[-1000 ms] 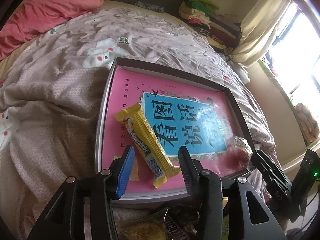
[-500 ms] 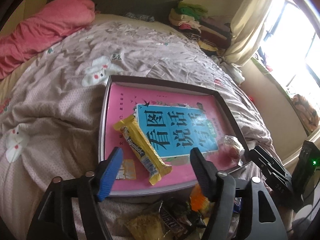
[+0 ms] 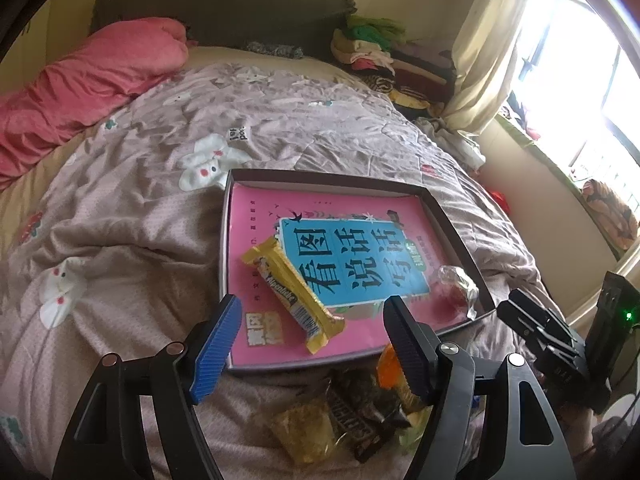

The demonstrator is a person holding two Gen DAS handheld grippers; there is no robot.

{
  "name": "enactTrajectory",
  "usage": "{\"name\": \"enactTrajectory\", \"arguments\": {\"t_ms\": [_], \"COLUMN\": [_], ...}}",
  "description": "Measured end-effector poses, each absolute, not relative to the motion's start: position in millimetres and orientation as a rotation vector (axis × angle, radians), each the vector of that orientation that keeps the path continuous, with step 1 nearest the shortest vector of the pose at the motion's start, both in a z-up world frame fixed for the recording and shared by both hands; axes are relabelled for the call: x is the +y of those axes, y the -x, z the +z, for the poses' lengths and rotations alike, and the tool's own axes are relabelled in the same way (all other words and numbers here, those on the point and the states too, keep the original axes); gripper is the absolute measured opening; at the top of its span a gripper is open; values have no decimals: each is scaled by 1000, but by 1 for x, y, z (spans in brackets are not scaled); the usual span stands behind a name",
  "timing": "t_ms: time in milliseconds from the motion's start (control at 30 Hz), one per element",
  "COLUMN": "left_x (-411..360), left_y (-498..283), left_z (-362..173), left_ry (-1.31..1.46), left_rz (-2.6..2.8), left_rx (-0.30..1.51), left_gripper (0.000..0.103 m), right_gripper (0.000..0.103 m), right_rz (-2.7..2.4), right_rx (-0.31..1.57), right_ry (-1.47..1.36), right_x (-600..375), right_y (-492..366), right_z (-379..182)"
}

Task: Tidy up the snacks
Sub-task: 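Withdraw both open grippers from the tray back toward the snack pile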

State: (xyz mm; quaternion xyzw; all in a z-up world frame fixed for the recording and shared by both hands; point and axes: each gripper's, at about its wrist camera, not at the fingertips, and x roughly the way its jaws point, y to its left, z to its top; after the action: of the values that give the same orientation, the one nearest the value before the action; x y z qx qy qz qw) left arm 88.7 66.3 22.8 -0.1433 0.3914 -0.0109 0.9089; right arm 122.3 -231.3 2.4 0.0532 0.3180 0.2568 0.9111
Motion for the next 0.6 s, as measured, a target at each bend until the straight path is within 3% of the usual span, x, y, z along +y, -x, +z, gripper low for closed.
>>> {"name": "enactTrajectory", "arguments": {"t_ms": [600], "left_x": [65], "left_y": [-63], "left_z": [-2], "left_ry": [258], "left_rz": [-13], "left_rx": [897], "left_gripper": [75], "right_gripper": [70], "right_rz": [601], "right_rx": [687], "right_ry": [-118], "right_x": [-221], "right_y": [-88], "right_z": [8]}}
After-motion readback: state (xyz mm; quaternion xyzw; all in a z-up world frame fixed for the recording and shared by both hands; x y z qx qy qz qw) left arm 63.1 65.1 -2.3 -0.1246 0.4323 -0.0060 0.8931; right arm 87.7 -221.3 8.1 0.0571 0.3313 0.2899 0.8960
